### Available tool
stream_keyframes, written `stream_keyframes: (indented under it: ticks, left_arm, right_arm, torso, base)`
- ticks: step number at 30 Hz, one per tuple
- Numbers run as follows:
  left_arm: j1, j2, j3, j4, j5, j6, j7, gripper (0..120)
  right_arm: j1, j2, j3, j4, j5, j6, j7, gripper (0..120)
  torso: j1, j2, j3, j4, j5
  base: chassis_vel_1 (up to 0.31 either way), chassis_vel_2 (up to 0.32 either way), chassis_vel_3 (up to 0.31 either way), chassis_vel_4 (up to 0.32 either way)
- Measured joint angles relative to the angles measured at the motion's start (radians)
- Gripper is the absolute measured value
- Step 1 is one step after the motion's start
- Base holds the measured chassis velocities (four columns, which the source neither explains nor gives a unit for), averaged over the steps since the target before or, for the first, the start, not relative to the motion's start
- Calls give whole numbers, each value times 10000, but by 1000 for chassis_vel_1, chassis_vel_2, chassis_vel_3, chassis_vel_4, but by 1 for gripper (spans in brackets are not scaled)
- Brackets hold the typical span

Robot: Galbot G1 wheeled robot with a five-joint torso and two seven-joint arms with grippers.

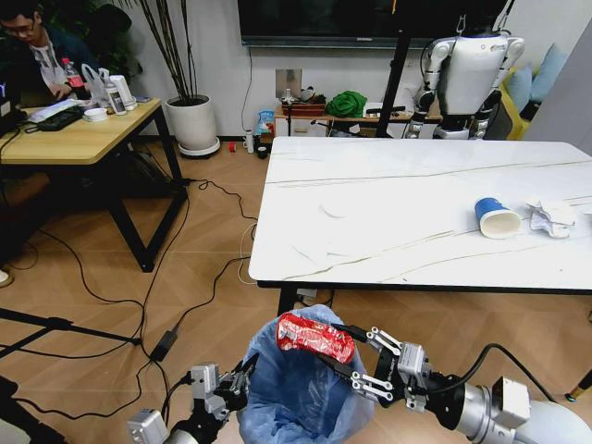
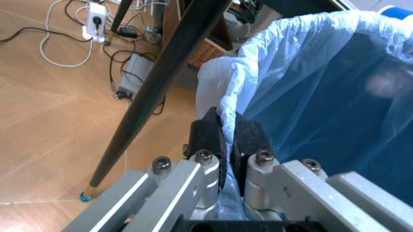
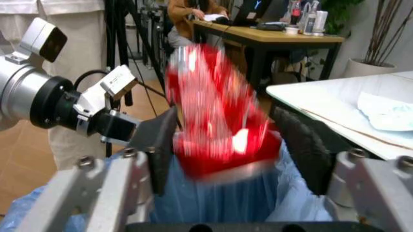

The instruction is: Pick up the trash bin and place the trash from the table into it.

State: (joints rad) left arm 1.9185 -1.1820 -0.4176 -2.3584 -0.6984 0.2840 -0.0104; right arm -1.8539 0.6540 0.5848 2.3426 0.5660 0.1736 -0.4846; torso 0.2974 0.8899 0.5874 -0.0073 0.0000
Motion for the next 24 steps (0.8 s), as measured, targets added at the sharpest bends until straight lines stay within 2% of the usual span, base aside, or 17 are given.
stream_keyframes:
  ticks: [5, 8, 10, 12, 14, 16, 18, 21, 24]
  left_arm:
    - [-7, 110, 14, 9, 27, 0, 6, 0]
    - [-7, 133, 14, 9, 27, 0, 6, 0]
    - [20, 206, 31, 6, 35, 0, 12, 0]
    - [33, 230, 36, 2, 38, 0, 13, 0]
    - [100, 343, 57, -15, 57, -2, 24, 0]
    - [106, 356, 61, -19, 60, -3, 25, 0]
    - [113, 430, 105, -50, 61, -5, 28, 0]
    - [113, 466, 125, -58, 64, -5, 34, 0]
    - [159, 491, 122, -77, 79, -10, 50, 0]
  right_arm:
    - [-250, 114, 282, 53, 8, -11, -90, 79]
    - [-273, 145, 319, 65, 29, -21, -100, 84]
    - [-107, 241, 437, 153, 403, -163, 298, 97]
    - [3, 256, 490, 175, 594, -225, 521, 98]
    - [490, 190, 819, 185, 1354, -652, 1778, 100]
    - [548, 162, 868, 171, 1450, -731, 1981, 100]
    - [836, -59, 1004, 6, 1842, -1009, 3574, 100]
    - [1174, -227, 786, -223, 1859, -703, 4223, 100]
    - [1666, -317, 478, -292, 2019, -921, 4376, 100]
  torso:
    - [0, 0, 0, -1, 0]
    - [0, 0, 0, 0, 0]
    - [0, 0, 0, -1, 0]
    - [0, 0, 0, -2, -1]
    - [0, 0, 0, 1, 0]
    - [0, 0, 0, 2, 1]
    - [0, 0, 1, 0, -2]
    - [0, 0, 0, -2, 2]
    - [0, 0, 1, -3, 1]
  base:
    - [0, 0, 0, 0]
    - [0, 0, 0, 0]
    - [0, 0, 0, 0]
    - [0, 0, 0, 0]
    - [0, 0, 0, 0]
    - [0, 0, 0, 0]
    - [0, 0, 0, 0]
    - [0, 0, 0, 0]
    - [0, 0, 0, 0]
